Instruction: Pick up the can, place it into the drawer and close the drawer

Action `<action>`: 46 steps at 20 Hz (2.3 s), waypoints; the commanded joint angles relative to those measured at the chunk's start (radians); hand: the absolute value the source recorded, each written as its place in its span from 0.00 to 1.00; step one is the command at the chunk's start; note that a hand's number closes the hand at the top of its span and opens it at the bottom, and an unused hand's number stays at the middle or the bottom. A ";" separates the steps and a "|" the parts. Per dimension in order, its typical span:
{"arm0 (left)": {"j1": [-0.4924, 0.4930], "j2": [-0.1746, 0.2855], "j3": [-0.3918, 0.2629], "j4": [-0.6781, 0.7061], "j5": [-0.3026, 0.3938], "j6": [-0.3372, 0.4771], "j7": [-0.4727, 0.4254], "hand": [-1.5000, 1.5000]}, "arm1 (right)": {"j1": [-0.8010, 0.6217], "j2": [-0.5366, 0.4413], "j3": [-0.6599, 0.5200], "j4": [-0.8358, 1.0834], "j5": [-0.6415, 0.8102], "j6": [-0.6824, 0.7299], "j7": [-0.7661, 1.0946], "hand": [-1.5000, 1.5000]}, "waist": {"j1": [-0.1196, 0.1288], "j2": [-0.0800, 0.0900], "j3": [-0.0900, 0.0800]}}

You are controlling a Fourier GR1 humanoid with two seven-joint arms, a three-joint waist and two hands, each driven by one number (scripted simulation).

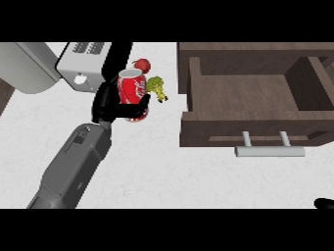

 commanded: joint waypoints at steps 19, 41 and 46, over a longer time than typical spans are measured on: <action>-0.534 -0.082 0.002 -0.130 -0.115 0.197 0.573 1.00 | -0.018 0.032 0.055 -0.052 0.068 -0.042 0.048 0.00 | -0.009 0.003 0.000; -0.913 -0.101 -0.124 0.352 0.060 0.314 0.477 1.00 | -0.096 -0.056 -0.017 -0.006 -0.054 0.007 0.076 0.00 | -0.088 0.019 0.003; -0.940 -0.101 -0.169 0.389 0.100 0.400 0.494 0.00 | -0.155 -0.073 0.002 0.049 -0.014 -0.008 0.087 0.00 | -0.084 0.022 0.003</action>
